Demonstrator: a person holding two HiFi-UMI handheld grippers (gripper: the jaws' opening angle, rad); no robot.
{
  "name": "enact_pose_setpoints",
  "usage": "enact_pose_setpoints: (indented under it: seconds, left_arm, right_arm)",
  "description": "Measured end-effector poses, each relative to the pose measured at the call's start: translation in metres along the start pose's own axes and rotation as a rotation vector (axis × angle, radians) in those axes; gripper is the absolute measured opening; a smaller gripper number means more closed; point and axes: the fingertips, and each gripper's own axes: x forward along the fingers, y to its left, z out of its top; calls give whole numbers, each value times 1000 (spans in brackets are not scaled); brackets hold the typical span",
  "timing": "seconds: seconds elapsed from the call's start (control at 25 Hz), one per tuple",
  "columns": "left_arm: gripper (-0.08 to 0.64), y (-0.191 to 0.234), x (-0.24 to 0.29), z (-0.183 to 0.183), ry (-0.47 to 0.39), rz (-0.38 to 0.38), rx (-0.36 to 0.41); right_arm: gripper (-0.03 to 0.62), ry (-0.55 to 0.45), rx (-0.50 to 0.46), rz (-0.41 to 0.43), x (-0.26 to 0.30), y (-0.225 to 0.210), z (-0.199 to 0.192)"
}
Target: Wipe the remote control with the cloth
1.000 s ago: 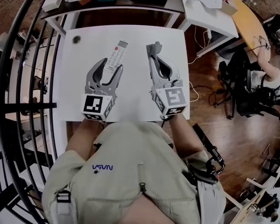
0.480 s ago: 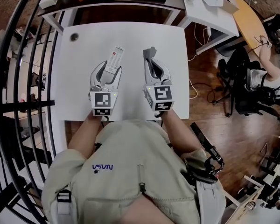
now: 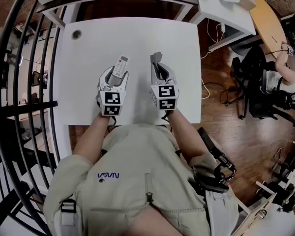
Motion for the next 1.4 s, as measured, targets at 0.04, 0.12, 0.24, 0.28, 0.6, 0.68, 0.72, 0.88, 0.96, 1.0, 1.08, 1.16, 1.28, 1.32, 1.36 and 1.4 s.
enact_pose_setpoints:
  seconds: [0.04, 0.12, 0.24, 0.28, 0.6, 0.68, 0.72, 0.88, 0.96, 1.0, 1.08, 1.16, 1.28, 1.32, 1.36, 1.4]
  left_arm:
    - [242, -1, 2, -5, 18, -2, -2]
    - [242, -3, 7, -16, 53, -7, -6]
    - [242, -5, 13, -33, 103, -9, -19]
    - [242, -6, 16, -40, 119, -10, -28]
    - [243, -16, 30, -73, 228, -22, -26]
    - [242, -16, 32, -87, 270, -20, -21]
    - [242, -15, 32, -93, 287, -18, -18]
    - [243, -10, 34, -107, 322, -11, -31]
    - [244, -10, 35, -110, 328, -12, -44]
    - [244, -11, 35, -111, 329, -12, -48]
    - [244, -12, 36, -110, 324, -11, -48]
    - [245, -11, 36, -109, 317, -10, -48]
    - [247, -10, 31, -106, 296, -10, -53]
    - [247, -11, 29, -101, 279, -14, -62]
    - [247, -11, 26, -95, 260, -21, -74]
    - [249, -10, 23, -88, 242, -30, -85]
  right_arm:
    - [25, 16, 5, 1, 3, -1, -6]
    - [25, 50, 12, -1, 8, -3, -20]
    - [25, 98, 23, 5, 17, -4, -36]
    - [25, 113, 30, 9, 20, -4, -41]
    - [25, 292, 46, 45, 42, 0, -102]
    - [26, 343, 49, 61, 45, 4, -116]
    - [28, 360, 50, 68, 45, 6, -120]
    - [32, 381, 57, 86, 47, 12, -124]
    - [36, 382, 55, 88, 49, 13, -124]
    - [37, 383, 53, 90, 49, 13, -124]
    - [43, 385, 45, 96, 49, 12, -124]
    - [64, 385, 41, 110, 49, 14, -123]
    - [117, 360, 47, 127, 45, 16, -122]
    - [123, 343, 52, 128, 42, 17, -117]
    - [126, 326, 60, 128, 39, 17, -112]
    - [137, 309, 69, 129, 37, 18, -106]
